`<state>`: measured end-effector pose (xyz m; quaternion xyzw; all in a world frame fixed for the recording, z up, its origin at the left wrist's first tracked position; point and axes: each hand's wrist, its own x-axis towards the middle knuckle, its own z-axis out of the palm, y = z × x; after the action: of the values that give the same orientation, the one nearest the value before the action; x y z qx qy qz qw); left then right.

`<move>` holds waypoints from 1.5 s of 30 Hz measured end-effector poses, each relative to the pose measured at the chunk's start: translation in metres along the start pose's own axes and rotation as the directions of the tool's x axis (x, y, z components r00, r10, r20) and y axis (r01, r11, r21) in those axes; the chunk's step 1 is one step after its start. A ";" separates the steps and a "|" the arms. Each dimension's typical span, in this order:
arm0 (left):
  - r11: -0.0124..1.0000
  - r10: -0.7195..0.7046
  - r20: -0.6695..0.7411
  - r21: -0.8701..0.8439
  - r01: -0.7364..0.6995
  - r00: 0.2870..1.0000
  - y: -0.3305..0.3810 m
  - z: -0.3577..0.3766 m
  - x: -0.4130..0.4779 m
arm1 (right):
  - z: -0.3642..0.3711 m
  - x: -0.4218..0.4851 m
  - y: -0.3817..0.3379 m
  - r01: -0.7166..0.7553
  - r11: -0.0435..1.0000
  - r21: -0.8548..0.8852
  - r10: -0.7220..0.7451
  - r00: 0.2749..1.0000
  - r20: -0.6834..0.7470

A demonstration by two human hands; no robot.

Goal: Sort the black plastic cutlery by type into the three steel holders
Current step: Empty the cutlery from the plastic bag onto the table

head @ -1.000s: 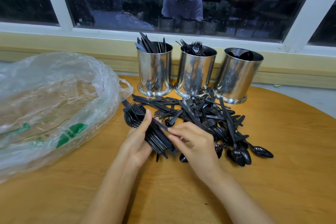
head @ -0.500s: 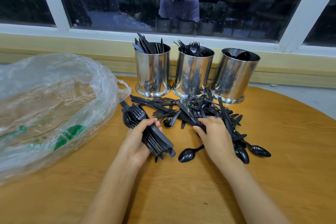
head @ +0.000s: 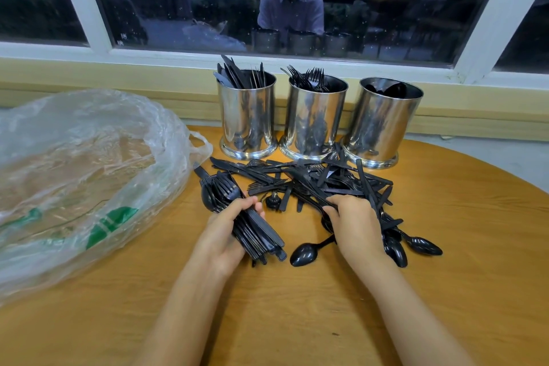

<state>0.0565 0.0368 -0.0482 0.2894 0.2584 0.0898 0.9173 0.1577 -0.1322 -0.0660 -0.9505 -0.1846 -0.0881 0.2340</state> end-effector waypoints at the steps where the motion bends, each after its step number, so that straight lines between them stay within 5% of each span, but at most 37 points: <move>1: 1.000 0.002 0.000 0.000 -0.002 1.000 0.000 0.000 0.000 | 0.000 0.000 0.002 0.003 1.000 0.018 -0.003 1.000 -0.011; 7: 1.000 0.017 0.010 0.005 -0.017 1.000 -0.001 -0.001 0.003 | -0.005 -0.001 -0.004 0.032 0.925 0.380 0.027 0.989 -0.148; 13: 0.999 0.041 0.006 -0.004 -0.041 0.999 -0.001 -0.003 0.006 | -0.003 -0.012 -0.025 -0.080 0.771 0.632 0.062 0.997 0.050; 19: 0.992 0.084 0.027 0.090 -0.086 0.996 -0.005 -0.003 0.007 | 0.009 -0.028 -0.042 -0.017 0.757 0.653 -0.111 0.982 0.154; 26: 0.986 0.075 -0.003 0.147 -0.074 0.997 -0.002 -0.004 0.007 | 0.010 -0.032 -0.042 0.071 0.805 0.589 -0.268 0.929 0.255; 30: 0.996 0.067 -0.052 0.069 -0.064 0.996 0.002 -0.006 0.008 | 0.002 -0.028 -0.038 0.038 0.803 0.594 -0.222 0.945 0.240; 38: 1.000 0.015 -0.065 -0.026 -0.017 0.998 0.003 -0.008 0.010 | 0.002 0.001 0.004 0.149 0.965 0.217 -0.116 0.981 -0.154; 45: 0.999 0.017 -0.038 -0.032 -0.018 0.999 0.002 -0.007 0.007 | 0.005 0.008 0.005 0.047 0.999 -0.022 -0.048 0.999 -0.026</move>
<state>0.0592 0.0445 -0.0549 0.2752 0.2717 0.1076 0.9159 0.1679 -0.1317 -0.0704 -0.9470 -0.2032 -0.1083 0.2240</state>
